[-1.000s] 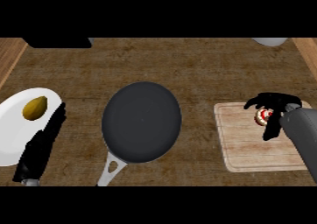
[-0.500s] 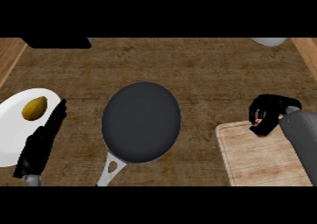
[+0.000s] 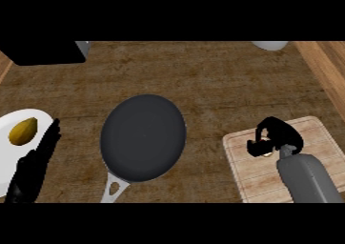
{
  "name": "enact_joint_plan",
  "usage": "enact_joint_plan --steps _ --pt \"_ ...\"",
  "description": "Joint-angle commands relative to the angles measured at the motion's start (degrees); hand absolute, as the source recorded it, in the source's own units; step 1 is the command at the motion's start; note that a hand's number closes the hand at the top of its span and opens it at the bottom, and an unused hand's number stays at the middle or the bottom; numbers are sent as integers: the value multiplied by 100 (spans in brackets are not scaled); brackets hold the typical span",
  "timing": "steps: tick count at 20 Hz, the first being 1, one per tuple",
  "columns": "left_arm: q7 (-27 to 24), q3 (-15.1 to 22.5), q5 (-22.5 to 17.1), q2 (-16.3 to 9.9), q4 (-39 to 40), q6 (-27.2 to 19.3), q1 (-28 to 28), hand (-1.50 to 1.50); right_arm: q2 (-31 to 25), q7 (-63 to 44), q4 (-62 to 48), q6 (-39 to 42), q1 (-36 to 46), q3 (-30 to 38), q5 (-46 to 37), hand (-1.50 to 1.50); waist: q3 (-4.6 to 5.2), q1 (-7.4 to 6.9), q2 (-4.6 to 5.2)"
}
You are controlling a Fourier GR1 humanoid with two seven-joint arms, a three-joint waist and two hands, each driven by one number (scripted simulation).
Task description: Pick the cupcake from the cutting board and place it in the pan
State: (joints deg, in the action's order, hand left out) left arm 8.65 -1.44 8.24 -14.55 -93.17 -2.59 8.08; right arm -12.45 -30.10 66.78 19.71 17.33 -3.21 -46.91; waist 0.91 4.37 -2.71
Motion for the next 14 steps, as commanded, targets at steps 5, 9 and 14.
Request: enact_joint_plan --steps 5,9,14 --pt "-95 90 20 49 -77 38 151 0 173 -982 2641 -1666 -784 -894 -1571 150 -59 25 56" --pt "-145 166 56 137 -3 15 29 0 436 -1331 3764 -2141 -816 -1691 -2516 150 -73 -145 143" --pt "-88 -59 -109 -110 93 273 -333 0 783 -2168 5038 -1371 -870 -2741 -3485 150 -81 -334 227"
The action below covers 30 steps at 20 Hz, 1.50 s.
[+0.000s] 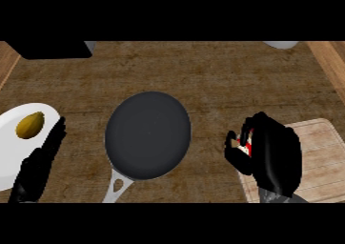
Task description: Pick the cupcake from the cutting board and place it in the pan
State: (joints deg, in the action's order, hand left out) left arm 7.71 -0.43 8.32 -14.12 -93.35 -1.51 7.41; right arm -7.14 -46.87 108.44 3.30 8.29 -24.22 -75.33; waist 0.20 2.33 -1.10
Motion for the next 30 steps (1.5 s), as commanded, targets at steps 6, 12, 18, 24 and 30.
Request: enact_joint_plan --steps 6,12,18,24,30 --pt "-251 33 50 94 276 137 -214 0 702 -1362 100 14 1078 -1211 -159 150 -17 -281 108" --pt "-230 60 84 107 215 193 -336 0 711 -1480 -2100 -1149 2809 -516 1190 150 -19 -416 138" --pt "233 225 262 240 192 127 -771 0 713 -1161 -4184 -2601 3449 -883 2132 150 -21 -491 168" --pt "65 336 279 278 88 201 -456 0 714 -480 -6011 -2617 4339 -849 3256 150 -20 -697 212" --pt "-9 258 248 211 258 271 -871 0 714 -31 -5940 -3187 3851 -397 5118 -150 -35 -884 300"
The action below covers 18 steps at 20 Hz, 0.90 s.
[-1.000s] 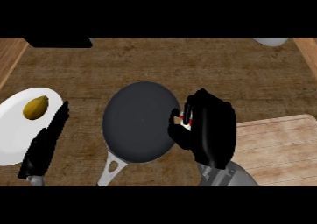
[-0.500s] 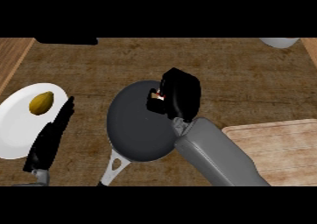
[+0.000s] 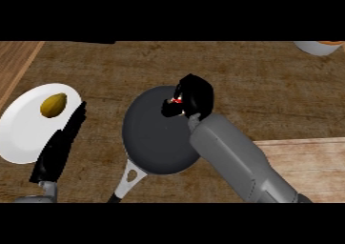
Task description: Pick the cupcake from the cutting board and place it in the pan
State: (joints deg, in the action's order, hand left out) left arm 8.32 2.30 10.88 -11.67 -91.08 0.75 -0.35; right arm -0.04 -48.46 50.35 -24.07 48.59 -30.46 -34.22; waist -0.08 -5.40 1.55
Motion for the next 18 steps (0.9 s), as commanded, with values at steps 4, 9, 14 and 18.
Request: enact_joint_plan --steps 4,9,14,18 --pt "84 31 -30 -46 -55 131 -150 0 4 896 -324 -1136 -270 327 1846 -150 -16 -183 57" --pt "-22 136 53 125 80 26 -111 0 4 1730 -446 -2229 198 224 2136 -150 -7 -118 11" --pt "-75 -83 -21 -13 162 53 -53 0 4 2280 -610 -3479 199 433 2450 -150 -2 39 -36" --pt "28 -215 -77 -75 49 43 121 0 3 2566 -408 -4352 -219 580 2661 -150 0 247 -99"
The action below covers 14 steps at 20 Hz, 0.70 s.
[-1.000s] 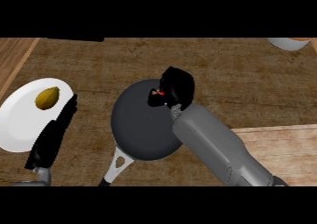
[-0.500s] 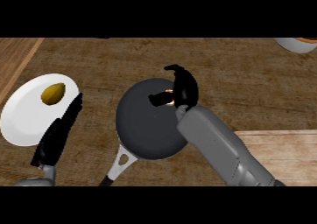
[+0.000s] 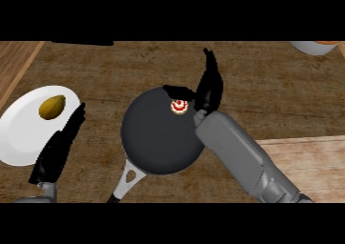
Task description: Pick the cupcake from the cutting board and place it in the pan
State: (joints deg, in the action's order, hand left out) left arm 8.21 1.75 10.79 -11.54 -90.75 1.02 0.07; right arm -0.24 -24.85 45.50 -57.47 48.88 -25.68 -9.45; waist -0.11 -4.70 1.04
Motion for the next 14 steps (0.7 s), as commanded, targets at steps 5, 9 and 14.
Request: enact_joint_plan --steps 5,9,14 --pt "-326 -140 -10 20 -78 -106 621 0 -59 1187 614 -918 -1018 790 462 -150 3 414 -89" --pt "-46 -203 46 33 -61 -147 334 0 -436 1699 1718 -559 -2098 713 434 -150 7 527 -117" --pt "73 -259 -13 -19 -480 -68 641 0 -1244 1653 3220 -240 -3584 457 308 -150 9 546 -133"
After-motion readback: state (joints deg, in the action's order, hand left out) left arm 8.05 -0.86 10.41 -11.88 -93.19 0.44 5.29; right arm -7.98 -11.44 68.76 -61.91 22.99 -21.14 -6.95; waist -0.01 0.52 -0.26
